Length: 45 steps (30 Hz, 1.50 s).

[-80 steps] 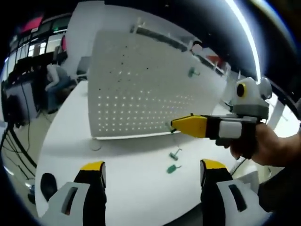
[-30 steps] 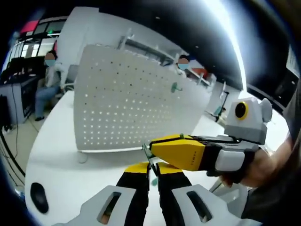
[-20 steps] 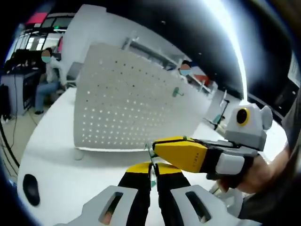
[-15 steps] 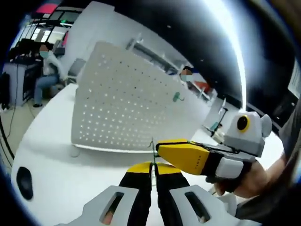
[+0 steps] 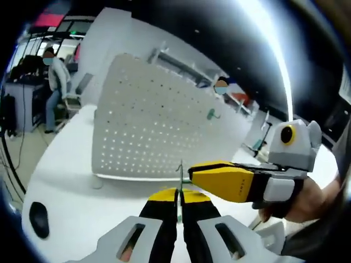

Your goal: Insert the hook assembly into the mounting plate slot until the hook locks in place.

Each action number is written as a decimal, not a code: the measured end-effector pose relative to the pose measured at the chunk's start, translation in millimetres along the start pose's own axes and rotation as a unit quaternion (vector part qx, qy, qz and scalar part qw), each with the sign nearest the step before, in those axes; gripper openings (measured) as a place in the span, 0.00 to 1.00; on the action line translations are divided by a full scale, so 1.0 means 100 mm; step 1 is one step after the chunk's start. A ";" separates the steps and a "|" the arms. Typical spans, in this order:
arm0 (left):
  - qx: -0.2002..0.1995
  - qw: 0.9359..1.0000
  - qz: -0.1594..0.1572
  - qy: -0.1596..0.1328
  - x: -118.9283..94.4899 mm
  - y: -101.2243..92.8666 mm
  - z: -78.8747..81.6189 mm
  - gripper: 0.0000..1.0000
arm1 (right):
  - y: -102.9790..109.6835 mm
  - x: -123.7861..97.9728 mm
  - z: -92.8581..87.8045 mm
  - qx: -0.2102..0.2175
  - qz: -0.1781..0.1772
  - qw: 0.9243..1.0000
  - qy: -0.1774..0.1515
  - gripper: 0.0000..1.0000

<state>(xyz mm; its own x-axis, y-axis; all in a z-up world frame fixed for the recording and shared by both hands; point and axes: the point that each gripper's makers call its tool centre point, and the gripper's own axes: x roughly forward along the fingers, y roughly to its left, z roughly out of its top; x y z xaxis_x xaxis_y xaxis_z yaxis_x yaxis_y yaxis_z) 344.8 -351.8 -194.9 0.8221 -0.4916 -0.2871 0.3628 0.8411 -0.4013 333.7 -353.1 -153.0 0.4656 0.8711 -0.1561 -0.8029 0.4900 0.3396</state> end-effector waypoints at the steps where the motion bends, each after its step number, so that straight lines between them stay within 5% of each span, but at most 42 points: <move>1: 0.008 1.000 0.009 -0.001 -0.02 0.04 0.02 0.01 | 0.00 -0.01 0.01 0.000 0.000 1.000 -0.001 0.05; 7: 0.087 0.995 0.050 -0.008 -0.09 0.12 0.12 0.01 | 0.01 -0.12 0.05 -0.013 -0.001 1.000 0.000 0.07; 20: 0.150 0.988 0.028 -0.015 0.00 -0.18 0.15 0.01 | 0.01 -0.10 0.05 0.027 0.008 1.000 0.000 0.09; 32: 0.164 0.986 0.020 -0.033 0.01 -0.28 0.19 0.01 | -0.01 -0.16 0.08 0.024 0.002 0.999 -0.025 0.02; 36: 0.143 0.989 0.010 -0.045 0.02 -0.30 0.22 0.01 | 0.01 -0.19 0.15 -0.010 -0.012 0.999 -0.050 0.01; 45: 0.154 0.987 0.005 -0.046 0.03 -0.32 0.26 0.03 | 0.00 -0.18 0.19 -0.024 -0.017 0.999 -0.043 0.00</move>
<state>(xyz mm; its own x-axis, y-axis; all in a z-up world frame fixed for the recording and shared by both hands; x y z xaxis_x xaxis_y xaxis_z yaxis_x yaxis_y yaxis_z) 347.4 -374.4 -160.2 0.8570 -0.4729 -0.2045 0.4598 0.8811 -0.1108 332.0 -369.5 -132.1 0.5221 0.8486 -0.0857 -0.8015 0.5225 0.2908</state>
